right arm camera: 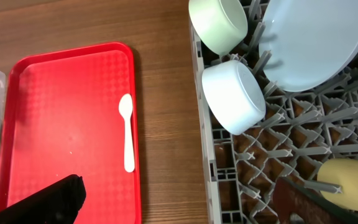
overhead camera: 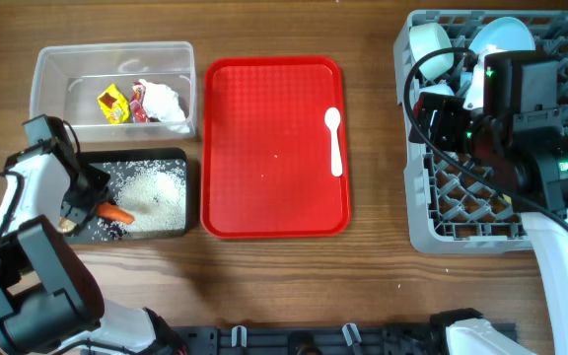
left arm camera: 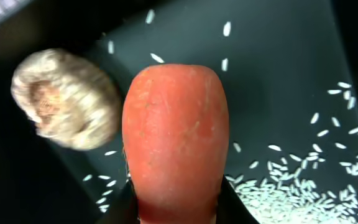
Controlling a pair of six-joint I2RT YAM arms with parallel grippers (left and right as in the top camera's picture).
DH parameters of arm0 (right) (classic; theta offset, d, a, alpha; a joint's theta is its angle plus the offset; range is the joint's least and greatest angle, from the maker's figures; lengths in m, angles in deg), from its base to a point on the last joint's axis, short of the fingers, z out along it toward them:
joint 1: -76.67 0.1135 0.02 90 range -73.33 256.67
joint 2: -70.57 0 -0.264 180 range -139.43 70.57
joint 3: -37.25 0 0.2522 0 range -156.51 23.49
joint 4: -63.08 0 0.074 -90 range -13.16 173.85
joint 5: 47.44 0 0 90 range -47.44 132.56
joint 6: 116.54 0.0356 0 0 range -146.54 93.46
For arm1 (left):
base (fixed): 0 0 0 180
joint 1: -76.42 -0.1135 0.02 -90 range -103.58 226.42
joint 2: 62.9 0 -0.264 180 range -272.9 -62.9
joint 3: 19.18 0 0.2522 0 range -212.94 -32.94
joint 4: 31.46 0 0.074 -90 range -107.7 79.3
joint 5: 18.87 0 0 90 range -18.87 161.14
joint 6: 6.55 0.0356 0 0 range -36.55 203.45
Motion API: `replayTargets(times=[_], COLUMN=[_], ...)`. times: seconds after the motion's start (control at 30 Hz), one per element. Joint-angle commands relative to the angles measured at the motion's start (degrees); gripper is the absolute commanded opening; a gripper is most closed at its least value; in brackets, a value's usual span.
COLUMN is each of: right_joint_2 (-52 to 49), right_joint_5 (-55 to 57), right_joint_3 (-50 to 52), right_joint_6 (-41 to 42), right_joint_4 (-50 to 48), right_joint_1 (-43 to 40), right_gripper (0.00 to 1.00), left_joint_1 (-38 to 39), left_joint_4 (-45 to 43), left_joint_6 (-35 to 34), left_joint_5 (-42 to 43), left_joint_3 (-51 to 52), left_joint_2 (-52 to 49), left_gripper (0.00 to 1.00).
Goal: Sort waste into correct bins and load items into the dishwasher rack
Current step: 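Carry the carrot with the left gripper to the black rice tray, then release the carrot onto the black tray and lift the left gripper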
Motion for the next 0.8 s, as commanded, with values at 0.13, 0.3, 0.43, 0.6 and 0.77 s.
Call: replayTargets(times=[0.13, 0.3, 0.43, 0.6, 0.77], right_joint_2=[-0.33, -0.33, -0.33, -0.33, -0.33], right_joint_5=[0.96, 0.96, 0.96, 0.96, 0.96], right_joint_3=[0.09, 0.09, 0.09, 0.09, 0.09], right_joint_6=[0.85, 0.85, 0.87, 0.74, 0.72], right_joint_4=[0.44, 0.68, 0.85, 0.85, 1.09], right_joint_1=[-0.20, -0.20, -0.20, -0.20, -0.20], right_gripper=[1.00, 1.00, 1.00, 1.00, 1.00], left_joint_1=[-0.07, -0.07, -0.07, -0.07, -0.04], left_joint_4=[-3.91, -3.98, -4.04, -3.87, 2.40], left_joint_6=[-1.01, -1.01, -1.01, -0.98, -0.96], left_joint_5=[1.01, 1.01, 0.98, 1.05, 1.55], left_joint_3=[0.50, 0.50, 0.50, 0.48, -0.11], left_joint_2=[1.22, 1.22, 1.22, 1.38, 9.18], left_gripper=[0.25, 0.41, 0.52, 0.53, 0.52])
